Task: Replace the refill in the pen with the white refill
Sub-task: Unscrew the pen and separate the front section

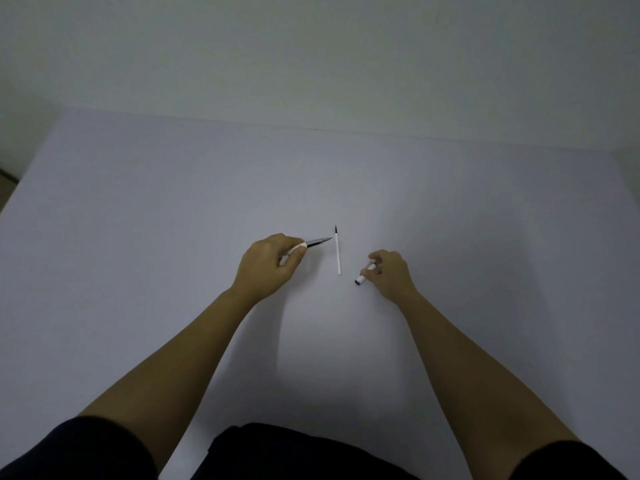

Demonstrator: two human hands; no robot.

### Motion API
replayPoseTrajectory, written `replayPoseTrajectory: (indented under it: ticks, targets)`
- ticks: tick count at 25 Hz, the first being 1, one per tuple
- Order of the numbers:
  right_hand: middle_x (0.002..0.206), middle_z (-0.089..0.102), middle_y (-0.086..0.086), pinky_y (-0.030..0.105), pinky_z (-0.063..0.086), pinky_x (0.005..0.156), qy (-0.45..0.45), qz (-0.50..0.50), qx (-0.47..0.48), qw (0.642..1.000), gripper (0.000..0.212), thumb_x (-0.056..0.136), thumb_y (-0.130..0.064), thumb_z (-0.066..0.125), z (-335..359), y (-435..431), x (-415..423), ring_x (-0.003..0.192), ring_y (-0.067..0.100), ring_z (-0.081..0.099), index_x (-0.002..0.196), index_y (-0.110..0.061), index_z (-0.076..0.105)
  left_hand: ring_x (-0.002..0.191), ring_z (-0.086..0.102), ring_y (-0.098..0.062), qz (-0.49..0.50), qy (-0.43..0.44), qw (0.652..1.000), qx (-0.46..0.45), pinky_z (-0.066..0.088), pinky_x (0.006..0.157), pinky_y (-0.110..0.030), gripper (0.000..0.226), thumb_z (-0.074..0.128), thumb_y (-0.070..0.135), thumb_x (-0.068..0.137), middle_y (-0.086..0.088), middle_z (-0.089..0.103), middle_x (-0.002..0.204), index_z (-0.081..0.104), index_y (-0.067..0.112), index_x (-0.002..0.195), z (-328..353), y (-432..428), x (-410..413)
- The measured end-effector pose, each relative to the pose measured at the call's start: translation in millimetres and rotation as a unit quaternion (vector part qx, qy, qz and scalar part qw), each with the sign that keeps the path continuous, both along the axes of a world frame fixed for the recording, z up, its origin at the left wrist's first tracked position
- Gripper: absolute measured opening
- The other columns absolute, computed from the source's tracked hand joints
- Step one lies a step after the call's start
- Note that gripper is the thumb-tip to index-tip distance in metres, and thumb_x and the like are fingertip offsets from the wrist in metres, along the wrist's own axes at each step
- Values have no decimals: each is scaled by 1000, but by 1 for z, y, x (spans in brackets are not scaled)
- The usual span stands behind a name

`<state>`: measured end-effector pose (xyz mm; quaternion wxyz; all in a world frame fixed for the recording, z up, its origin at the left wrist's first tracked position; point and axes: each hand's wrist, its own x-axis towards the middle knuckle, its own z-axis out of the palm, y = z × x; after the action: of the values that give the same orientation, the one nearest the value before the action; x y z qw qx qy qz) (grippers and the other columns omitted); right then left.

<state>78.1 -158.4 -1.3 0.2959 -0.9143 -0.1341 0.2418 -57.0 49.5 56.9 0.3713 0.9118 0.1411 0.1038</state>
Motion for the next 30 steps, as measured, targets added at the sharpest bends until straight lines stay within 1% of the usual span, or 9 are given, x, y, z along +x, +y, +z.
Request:
replayPoseTrajectory:
  ticks: [4,9,13,15,18,21,23,27,30]
  targets:
    - [117,53,24,26,40,88,-34,-3,16,999,35,87,-14,62,18,2,2,97,34,59,119,-1,56,69,54,-12,-8,-5,1000,4,39,63,-17,18,54,26,92,5,62,76,69,16,98,6,1,1]
    - [104,69,15,24,42,83,-175,101,125,971,23,95,-13,48,75,16,7,96,27,63,107,-4,66,58,50,-15,-51,-8,998,28,36,57,-21,17,54,20,89,-1,60,66,68,10,89,20,6,2]
    - [112,69,7,21,39,85,-65,243,56,966,35,100,-26,35,108,31,3,105,20,60,111,-10,64,59,52,-19,-124,3,989,83,39,58,-27,21,56,22,87,-10,65,71,69,5,89,31,7,6]
    - [103,69,10,29,41,78,-16,289,-22,957,42,99,-33,31,114,38,2,95,24,59,107,-10,66,60,49,-17,-160,-4,981,108,37,59,-27,18,57,18,89,-11,65,73,68,5,93,36,4,8]
    - [96,73,4,21,42,71,24,305,-28,952,35,97,-33,41,122,44,0,80,13,61,98,-13,69,62,44,-14,-190,-5,974,123,32,60,-23,20,52,19,93,-7,60,70,66,6,95,43,1,11]
    - [82,75,5,18,37,58,-32,304,3,952,24,92,-29,55,127,41,0,59,5,53,89,-15,73,62,43,-15,-201,13,974,103,28,57,-19,23,49,21,94,0,53,68,64,4,94,47,-1,13]
    - [75,73,8,19,32,54,-86,314,36,945,17,88,-25,61,127,39,0,51,6,45,89,-15,75,63,48,-22,-199,34,975,87,33,57,-24,27,46,22,95,-8,58,68,63,1,90,48,-1,14]
    - [87,75,-2,5,39,70,-100,287,108,947,23,76,-25,75,126,33,-5,76,1,63,97,-17,73,67,52,-26,-195,41,977,78,36,62,-28,30,44,23,96,-16,63,73,61,-1,88,51,-1,13]
    - [86,71,-7,24,49,75,-31,261,65,963,22,86,-36,61,126,30,-7,79,5,64,101,-21,70,65,51,-22,-202,24,976,82,32,60,-21,26,46,21,95,-13,62,72,63,2,91,56,0,12]
